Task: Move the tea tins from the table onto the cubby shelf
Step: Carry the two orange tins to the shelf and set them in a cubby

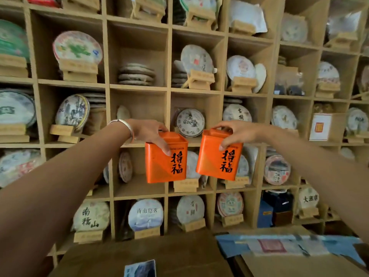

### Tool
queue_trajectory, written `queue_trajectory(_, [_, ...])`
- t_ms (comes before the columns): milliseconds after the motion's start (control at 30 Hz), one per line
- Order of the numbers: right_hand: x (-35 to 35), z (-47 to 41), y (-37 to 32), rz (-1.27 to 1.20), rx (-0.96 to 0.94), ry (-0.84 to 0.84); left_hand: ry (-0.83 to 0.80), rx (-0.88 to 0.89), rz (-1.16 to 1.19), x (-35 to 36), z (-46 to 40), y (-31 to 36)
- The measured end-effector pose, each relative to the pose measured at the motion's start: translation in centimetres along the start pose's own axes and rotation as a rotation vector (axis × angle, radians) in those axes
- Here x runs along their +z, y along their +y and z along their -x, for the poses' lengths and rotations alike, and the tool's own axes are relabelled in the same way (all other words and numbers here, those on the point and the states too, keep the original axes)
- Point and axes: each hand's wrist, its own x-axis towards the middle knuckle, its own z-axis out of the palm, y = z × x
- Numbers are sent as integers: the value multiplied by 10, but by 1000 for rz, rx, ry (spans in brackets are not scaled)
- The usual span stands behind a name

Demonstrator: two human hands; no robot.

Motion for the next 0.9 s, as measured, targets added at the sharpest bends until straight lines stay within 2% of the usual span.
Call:
queue_trajectory(233, [-43,-124,48,-1,-149,-35,16,-211,8,-18,-87,-22])
queue_trajectory(467, [-43,-238,90,-32,-239,-77,19,-339,21,-13,-133,-57])
queue_trajectory(567, [-39,-280,101,-43,-260,-47,17,-368,24,-9,-145,-75])
queue_trajectory(900, [-9,-372,93,0,-272,-147,-17,-359,59,-10,-185,-124])
